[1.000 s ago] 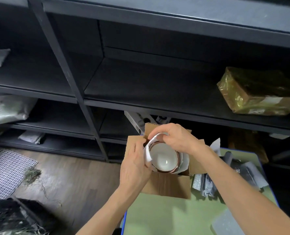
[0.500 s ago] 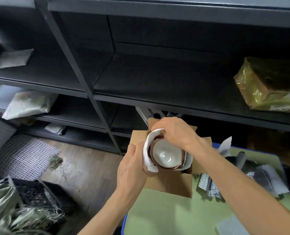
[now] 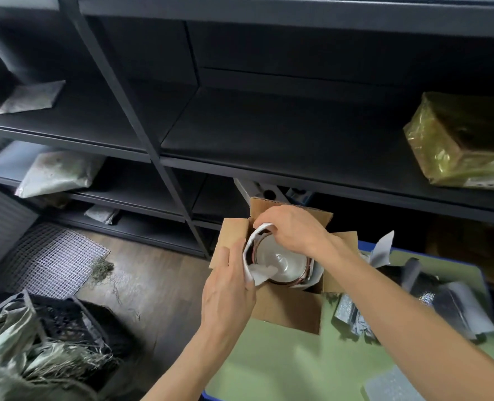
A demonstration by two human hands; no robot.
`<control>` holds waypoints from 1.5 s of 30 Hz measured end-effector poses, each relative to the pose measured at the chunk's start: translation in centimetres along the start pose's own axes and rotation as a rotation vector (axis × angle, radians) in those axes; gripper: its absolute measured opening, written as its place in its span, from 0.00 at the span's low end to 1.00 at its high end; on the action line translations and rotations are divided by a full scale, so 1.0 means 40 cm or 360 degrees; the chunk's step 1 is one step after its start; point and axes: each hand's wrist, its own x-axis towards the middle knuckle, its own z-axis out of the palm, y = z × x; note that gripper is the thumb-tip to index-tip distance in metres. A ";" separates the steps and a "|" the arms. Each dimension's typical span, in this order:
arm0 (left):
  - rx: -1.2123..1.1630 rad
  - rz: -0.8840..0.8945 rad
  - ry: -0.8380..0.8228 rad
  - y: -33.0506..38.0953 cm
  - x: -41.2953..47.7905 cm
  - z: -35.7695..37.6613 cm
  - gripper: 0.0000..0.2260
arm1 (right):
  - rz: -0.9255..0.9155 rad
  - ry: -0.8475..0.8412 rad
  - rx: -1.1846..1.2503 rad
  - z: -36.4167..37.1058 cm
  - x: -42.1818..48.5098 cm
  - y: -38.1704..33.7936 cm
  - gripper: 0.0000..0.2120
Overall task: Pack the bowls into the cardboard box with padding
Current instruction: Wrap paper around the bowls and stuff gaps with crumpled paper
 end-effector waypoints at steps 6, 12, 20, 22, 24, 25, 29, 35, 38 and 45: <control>0.0097 -0.0021 -0.0135 -0.026 0.044 0.020 0.18 | 0.0009 0.0213 -0.0324 0.016 0.004 -0.008 0.13; 0.0039 -0.0140 -0.0065 -0.031 0.066 0.022 0.16 | 0.0070 0.0317 -0.0384 0.005 -0.004 0.001 0.14; 0.0152 -0.0246 -0.0142 -0.054 0.068 0.031 0.07 | 0.0149 0.0673 -0.0199 0.055 -0.060 -0.038 0.02; 0.0145 -0.0225 -0.0136 -0.054 0.082 0.035 0.05 | 0.0076 0.0403 -0.0051 0.086 -0.087 -0.036 0.02; 0.0154 -0.0185 -0.0125 -0.056 0.091 0.036 0.05 | -0.0017 0.0101 0.0007 0.118 -0.108 -0.038 0.04; 0.0156 -0.0164 -0.0119 -0.056 0.096 0.037 0.05 | -0.0033 -0.0006 0.0012 0.129 -0.115 -0.040 0.07; 0.0141 -0.0140 -0.0092 -0.066 0.114 0.035 0.05 | 0.0025 -0.0273 -0.0045 0.129 -0.121 -0.056 0.21; 0.0096 -0.0147 -0.0003 -0.065 0.127 0.032 0.07 | 0.0009 -0.0192 -0.0023 0.144 -0.128 -0.084 0.20; 0.0070 -0.0152 -0.0005 -0.064 0.123 0.033 0.11 | 0.0070 -0.0062 0.0003 0.169 -0.126 -0.105 0.19; -0.0035 -0.0150 -0.0034 -0.062 0.127 0.037 0.04 | 0.0153 0.0072 -0.0049 0.208 -0.142 -0.114 0.14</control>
